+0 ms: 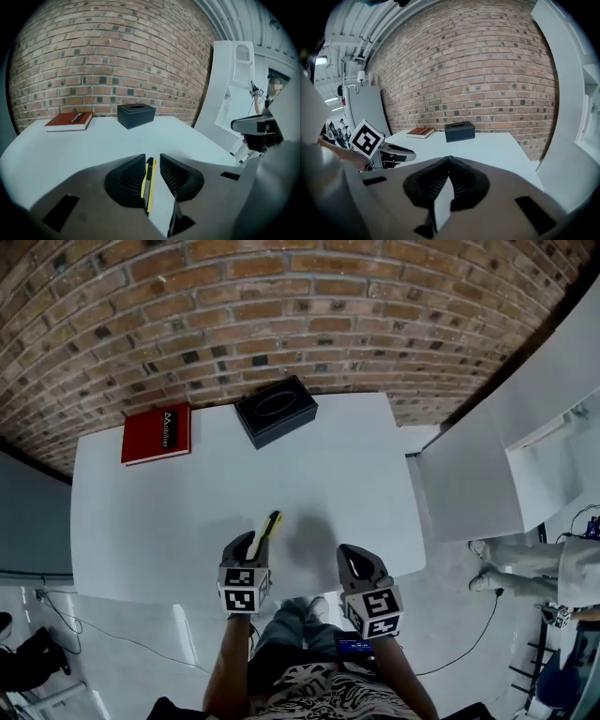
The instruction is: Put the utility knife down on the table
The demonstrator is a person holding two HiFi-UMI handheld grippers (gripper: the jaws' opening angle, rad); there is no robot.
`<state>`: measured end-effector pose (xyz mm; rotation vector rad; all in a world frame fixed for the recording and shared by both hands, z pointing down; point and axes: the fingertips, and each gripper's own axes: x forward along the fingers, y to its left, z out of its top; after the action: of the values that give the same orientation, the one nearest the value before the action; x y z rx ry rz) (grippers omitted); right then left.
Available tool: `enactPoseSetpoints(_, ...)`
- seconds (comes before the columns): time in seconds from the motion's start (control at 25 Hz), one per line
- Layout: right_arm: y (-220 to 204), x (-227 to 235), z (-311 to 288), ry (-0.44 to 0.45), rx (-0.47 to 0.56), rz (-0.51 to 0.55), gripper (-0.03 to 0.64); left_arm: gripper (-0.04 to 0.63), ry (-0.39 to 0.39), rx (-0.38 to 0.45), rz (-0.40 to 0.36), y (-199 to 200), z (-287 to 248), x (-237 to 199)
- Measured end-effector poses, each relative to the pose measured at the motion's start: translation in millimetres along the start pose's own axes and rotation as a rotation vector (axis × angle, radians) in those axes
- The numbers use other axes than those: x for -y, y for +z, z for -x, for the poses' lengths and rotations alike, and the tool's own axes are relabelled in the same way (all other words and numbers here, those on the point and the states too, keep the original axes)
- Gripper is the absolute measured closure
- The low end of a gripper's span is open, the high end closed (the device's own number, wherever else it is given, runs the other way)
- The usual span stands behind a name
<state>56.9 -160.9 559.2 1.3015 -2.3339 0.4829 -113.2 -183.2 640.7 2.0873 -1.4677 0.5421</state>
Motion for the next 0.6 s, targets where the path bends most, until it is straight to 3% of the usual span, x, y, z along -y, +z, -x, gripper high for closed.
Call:
enactPoseSetpoints(0.24,34,-14,7,0.041,0.086,0.041,0.617,0.555,-0.007,0.127,0.016,43,38,9)
enactPoseSetpoints(0.6,67,-23,27,0.051,0.184,0.067,0.617,0.578,0.011,0.261,0.014,85,85,15)
